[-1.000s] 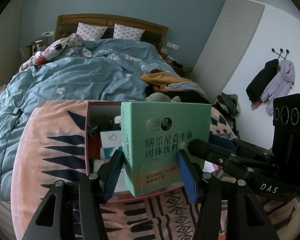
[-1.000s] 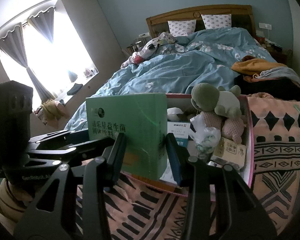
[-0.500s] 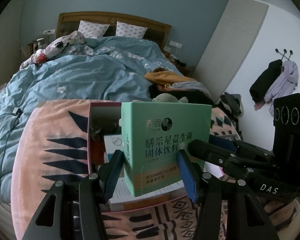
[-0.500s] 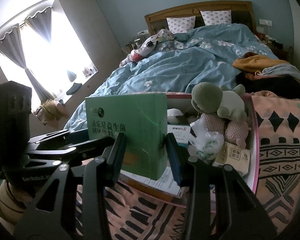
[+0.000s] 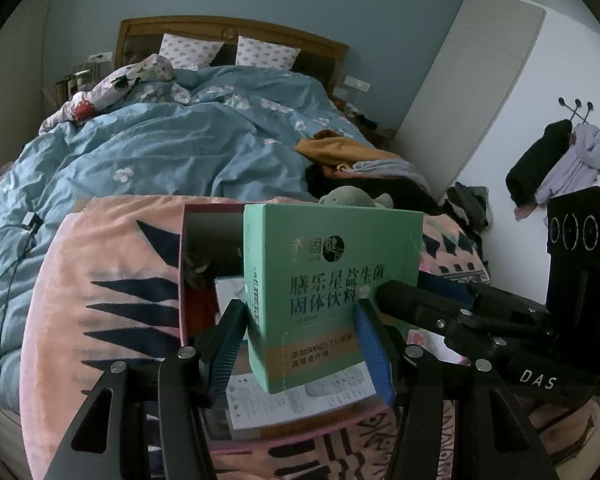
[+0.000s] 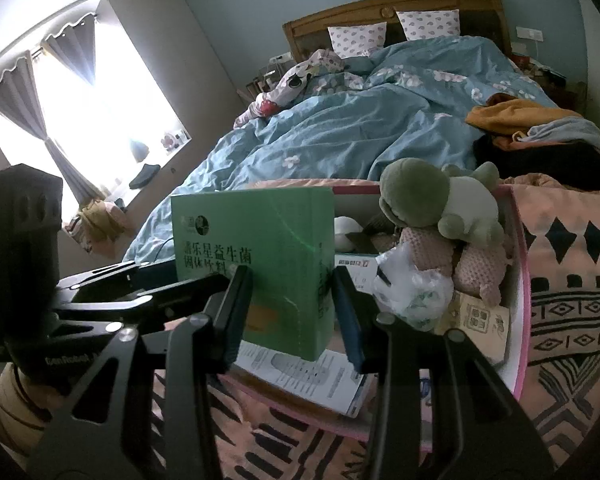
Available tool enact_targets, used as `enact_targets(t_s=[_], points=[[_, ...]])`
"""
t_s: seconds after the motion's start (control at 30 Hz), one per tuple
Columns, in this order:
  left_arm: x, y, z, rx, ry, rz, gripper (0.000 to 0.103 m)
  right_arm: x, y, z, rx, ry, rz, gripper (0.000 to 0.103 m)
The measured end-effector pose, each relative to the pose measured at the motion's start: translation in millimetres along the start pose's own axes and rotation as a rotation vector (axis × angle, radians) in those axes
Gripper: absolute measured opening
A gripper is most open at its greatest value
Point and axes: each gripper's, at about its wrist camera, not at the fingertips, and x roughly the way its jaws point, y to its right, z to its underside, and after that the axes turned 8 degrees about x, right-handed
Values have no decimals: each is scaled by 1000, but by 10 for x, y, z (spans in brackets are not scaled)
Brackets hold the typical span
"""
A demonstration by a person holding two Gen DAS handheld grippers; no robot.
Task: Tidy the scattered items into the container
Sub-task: 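Lower the mint-green box with both grippers into the pink box, then open both grippers to release the mint-green box in the pink box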
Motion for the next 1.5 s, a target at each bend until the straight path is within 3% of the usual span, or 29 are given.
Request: enact_targets(t_s=[0.67,1.17,1.5], points=[[296,-184,-99,-38,-35,-1,56,334,134,-135,13,-40,20,44],[785,-430,-88,-98,-92,27,55,875,312,-222,-11,-119,132,43],[580,-413,110,-83,-54,-3,55,757,373,-147,5,-86,135,43]])
